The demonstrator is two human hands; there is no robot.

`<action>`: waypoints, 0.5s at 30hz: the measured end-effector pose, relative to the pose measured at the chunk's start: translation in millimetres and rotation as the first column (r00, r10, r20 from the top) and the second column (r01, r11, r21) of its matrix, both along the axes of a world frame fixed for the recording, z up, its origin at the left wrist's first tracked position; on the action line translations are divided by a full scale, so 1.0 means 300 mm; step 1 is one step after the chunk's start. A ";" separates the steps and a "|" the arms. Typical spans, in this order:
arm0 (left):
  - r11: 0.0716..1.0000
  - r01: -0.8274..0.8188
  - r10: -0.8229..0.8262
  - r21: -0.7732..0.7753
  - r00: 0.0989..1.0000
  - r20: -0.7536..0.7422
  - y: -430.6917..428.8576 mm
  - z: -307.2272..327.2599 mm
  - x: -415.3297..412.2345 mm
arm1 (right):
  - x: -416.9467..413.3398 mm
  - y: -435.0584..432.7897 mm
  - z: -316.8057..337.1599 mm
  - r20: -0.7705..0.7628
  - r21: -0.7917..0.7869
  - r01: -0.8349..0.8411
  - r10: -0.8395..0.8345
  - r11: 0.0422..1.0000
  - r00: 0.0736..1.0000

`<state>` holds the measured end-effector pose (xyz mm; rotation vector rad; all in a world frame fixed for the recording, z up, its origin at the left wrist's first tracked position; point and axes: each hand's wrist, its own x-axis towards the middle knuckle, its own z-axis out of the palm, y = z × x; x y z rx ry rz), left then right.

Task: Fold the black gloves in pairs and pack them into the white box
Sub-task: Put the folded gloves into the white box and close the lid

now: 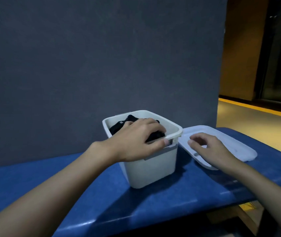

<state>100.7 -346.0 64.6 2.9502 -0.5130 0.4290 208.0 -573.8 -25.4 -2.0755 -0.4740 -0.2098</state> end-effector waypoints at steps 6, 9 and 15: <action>0.998 0.064 -0.062 0.021 0.994 -0.087 -0.087 -0.025 0.102 | 0.042 -0.145 -0.092 -0.093 -0.395 0.071 -0.117 0.916 0.989; 0.998 0.064 -0.063 0.006 0.991 -0.119 -0.083 -0.035 0.120 | 0.050 -0.156 -0.115 -0.047 -0.443 0.075 -0.107 0.894 0.993; 0.998 0.054 -0.057 -0.027 0.991 -0.124 -0.076 -0.034 0.111 | 0.026 -0.149 -0.060 0.127 -0.304 0.093 -0.056 0.948 0.990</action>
